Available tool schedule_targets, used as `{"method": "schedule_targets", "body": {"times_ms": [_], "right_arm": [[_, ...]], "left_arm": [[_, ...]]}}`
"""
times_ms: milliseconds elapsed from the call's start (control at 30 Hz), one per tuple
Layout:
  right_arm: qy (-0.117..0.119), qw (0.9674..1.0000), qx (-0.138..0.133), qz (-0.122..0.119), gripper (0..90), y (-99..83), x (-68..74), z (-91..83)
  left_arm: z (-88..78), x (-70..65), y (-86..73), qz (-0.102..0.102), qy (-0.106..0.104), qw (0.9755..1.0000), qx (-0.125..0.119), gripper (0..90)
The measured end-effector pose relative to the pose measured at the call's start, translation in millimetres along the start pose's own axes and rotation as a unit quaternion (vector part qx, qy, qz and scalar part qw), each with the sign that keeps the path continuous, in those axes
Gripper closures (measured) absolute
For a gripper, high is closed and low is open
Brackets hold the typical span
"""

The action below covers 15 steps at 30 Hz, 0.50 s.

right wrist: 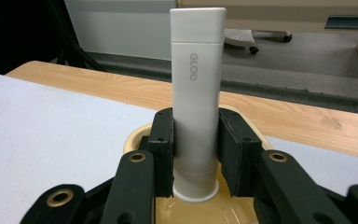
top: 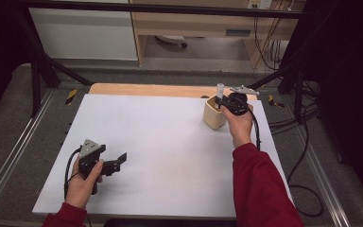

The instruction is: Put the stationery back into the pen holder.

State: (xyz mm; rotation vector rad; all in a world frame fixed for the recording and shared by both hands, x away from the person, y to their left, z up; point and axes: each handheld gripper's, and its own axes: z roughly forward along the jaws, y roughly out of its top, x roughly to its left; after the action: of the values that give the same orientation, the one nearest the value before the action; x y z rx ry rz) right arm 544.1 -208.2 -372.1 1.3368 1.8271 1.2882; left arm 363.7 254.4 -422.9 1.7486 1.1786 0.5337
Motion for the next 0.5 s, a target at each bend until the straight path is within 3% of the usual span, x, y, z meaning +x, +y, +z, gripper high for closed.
{"method": "schedule_targets", "body": {"times_ms": [500], "right_arm": [[-0.006,0.9993,0.035,-0.008,67.8,-3.5,-0.2,3.1]], "left_arm": [[0.5,-1.5,-0.1,0.002,-0.001,1.0,0.002,5.9]]}}
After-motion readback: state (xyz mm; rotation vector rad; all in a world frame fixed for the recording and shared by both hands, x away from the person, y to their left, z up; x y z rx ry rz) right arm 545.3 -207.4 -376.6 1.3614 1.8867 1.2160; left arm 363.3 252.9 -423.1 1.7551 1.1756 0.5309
